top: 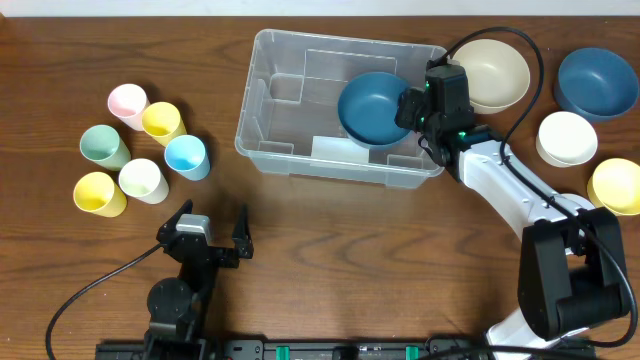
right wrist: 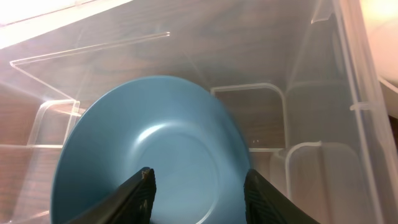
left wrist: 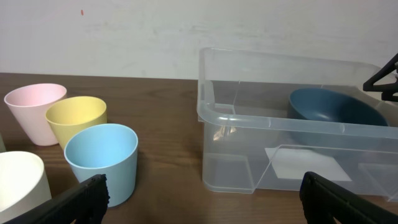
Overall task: Pack container
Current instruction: 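Carry the teal bowl into the clear bin and release it, then move the right gripper to the beige bowl and grasp its rim, then lift the beige bowl and place it into the teal bowl in the bin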
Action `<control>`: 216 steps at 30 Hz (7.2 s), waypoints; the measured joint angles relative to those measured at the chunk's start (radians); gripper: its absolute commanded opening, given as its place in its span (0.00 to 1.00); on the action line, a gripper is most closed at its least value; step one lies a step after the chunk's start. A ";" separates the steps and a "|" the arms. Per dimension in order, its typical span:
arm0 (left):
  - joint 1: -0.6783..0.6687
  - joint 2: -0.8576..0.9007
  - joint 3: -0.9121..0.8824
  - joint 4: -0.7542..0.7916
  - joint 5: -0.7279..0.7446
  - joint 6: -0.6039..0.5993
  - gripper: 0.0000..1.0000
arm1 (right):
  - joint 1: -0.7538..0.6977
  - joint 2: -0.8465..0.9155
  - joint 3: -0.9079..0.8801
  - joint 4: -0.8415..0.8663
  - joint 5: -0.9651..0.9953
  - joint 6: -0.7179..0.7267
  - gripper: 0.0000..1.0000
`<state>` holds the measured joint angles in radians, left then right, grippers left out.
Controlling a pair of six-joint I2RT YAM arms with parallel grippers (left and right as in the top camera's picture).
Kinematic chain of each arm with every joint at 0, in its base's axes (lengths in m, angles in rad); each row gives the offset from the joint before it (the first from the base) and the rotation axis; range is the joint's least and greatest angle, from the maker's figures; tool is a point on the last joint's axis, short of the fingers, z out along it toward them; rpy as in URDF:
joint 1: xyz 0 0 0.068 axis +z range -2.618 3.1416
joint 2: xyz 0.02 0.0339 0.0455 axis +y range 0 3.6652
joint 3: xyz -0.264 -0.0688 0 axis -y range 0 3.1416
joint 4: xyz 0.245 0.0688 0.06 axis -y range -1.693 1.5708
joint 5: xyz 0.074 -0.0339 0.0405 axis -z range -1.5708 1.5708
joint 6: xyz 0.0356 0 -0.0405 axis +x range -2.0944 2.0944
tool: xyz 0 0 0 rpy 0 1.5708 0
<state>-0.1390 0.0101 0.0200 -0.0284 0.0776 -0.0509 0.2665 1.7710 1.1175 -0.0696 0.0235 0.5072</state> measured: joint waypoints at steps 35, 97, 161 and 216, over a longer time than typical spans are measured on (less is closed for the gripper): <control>0.000 0.000 0.000 0.000 0.000 0.000 0.98 | 0.050 -0.352 0.142 -0.595 -0.173 -0.234 0.48; 0.000 0.000 0.000 0.000 0.000 0.000 0.98 | 0.399 0.087 0.178 -0.151 -0.321 -0.201 0.43; 0.000 0.000 0.000 0.000 0.000 0.000 0.98 | -0.340 0.414 0.642 -0.729 0.066 0.128 0.01; 0.000 0.000 0.000 0.000 0.000 0.000 0.98 | 0.017 0.134 0.649 -0.888 -0.032 -0.043 0.04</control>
<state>-0.1390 0.0101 0.0200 -0.0284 0.0776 -0.0509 0.2836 1.9053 1.7668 -0.9577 -0.0086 0.4644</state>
